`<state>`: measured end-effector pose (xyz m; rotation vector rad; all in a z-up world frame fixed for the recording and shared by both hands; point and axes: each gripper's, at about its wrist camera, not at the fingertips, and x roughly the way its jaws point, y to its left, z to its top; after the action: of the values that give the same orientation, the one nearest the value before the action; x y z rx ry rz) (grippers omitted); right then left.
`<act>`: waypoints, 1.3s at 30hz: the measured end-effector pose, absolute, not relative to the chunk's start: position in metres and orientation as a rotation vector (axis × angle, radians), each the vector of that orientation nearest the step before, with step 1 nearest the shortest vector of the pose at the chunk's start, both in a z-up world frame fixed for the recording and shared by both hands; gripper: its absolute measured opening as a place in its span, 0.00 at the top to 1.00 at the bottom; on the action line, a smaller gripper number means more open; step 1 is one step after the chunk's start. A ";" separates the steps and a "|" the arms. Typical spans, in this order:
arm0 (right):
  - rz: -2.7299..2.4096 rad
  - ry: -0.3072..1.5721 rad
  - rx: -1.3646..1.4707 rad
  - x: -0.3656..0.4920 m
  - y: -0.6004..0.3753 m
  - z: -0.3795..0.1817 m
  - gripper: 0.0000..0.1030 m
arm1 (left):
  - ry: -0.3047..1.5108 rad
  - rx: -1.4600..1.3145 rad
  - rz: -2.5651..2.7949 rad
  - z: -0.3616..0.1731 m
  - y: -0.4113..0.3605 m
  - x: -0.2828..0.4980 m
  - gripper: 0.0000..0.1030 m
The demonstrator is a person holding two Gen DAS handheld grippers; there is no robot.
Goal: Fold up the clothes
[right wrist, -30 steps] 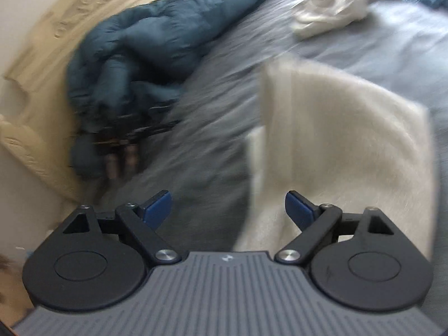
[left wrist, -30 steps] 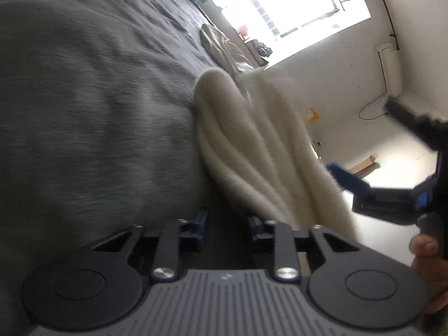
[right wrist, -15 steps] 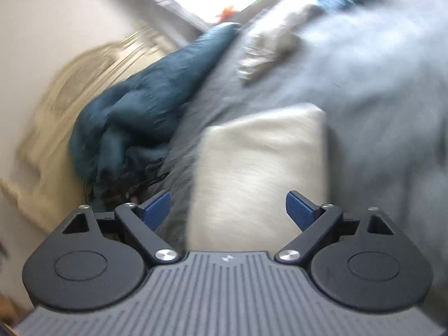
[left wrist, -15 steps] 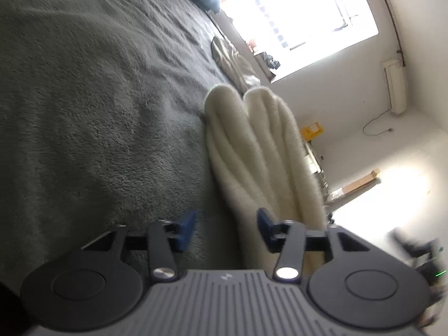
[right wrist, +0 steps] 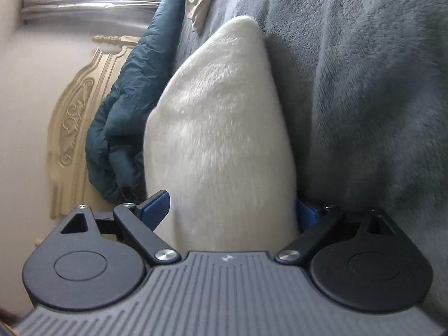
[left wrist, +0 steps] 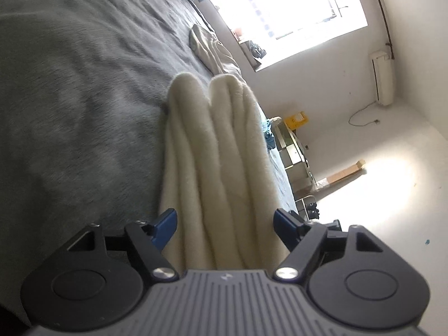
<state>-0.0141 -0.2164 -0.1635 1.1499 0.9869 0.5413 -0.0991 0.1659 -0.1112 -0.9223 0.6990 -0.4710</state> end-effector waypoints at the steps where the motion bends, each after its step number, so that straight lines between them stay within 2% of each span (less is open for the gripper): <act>1: 0.553 0.990 1.157 -0.010 -0.216 -0.164 0.10 | 0.697 -0.921 -0.480 -0.110 0.165 -0.095 0.25; 4: 0.583 1.008 1.177 0.004 -0.214 -0.167 0.07 | 0.705 -0.907 -0.505 -0.109 0.161 -0.083 0.21; 7: 0.637 1.035 1.195 0.024 -0.206 -0.170 0.02 | 0.732 -0.889 -0.502 -0.112 0.154 -0.072 0.21; 10: 0.675 1.049 1.145 0.038 -0.189 -0.163 0.01 | 0.737 -0.870 -0.490 -0.115 0.148 -0.071 0.21; 11: 0.683 1.053 1.115 0.039 -0.183 -0.159 0.02 | 0.734 -0.859 -0.486 -0.115 0.146 -0.074 0.24; 12: 0.677 1.057 1.063 0.037 -0.179 -0.152 0.04 | 0.731 -0.848 -0.483 -0.114 0.143 -0.076 0.29; 14: 0.664 1.062 0.958 0.032 -0.172 -0.138 0.28 | 0.719 -0.785 -0.483 -0.108 0.135 -0.084 0.30; 15: 0.659 1.064 0.928 0.029 -0.173 -0.132 0.31 | 0.713 -0.754 -0.483 -0.105 0.130 -0.088 0.31; 16: 0.669 1.063 0.935 0.029 -0.176 -0.129 0.38 | 0.708 -0.731 -0.493 -0.102 0.125 -0.092 0.31; 17: 0.679 1.062 0.943 0.028 -0.180 -0.126 0.41 | 0.706 -0.721 -0.507 -0.098 0.118 -0.092 0.31; 23: 0.705 1.023 0.945 0.022 -0.210 -0.104 0.46 | 0.697 -0.680 -0.613 -0.078 0.074 -0.085 0.31; 31: 0.624 0.932 0.859 -0.006 -0.267 -0.067 0.46 | 0.715 -0.721 -0.778 -0.075 0.010 -0.070 0.30; 33: 0.610 0.928 0.859 -0.006 -0.279 -0.074 0.43 | 0.732 -0.697 -0.772 -0.084 0.001 -0.068 0.30; 35: 0.575 0.963 0.830 -0.003 -0.283 -0.097 0.31 | 0.775 -0.651 -0.726 -0.095 -0.001 -0.069 0.30; 36: 0.516 1.002 0.834 -0.001 -0.287 -0.111 0.29 | 0.791 -0.641 -0.705 -0.101 0.003 -0.073 0.30; 39: 0.476 1.015 0.927 -0.009 -0.301 -0.131 0.29 | 0.773 -0.666 -0.713 -0.109 0.031 -0.093 0.30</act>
<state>-0.0090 -0.3014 -0.1309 0.9270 1.0148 0.4765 -0.0932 0.0307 -0.1086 -0.6655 0.7730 -0.7131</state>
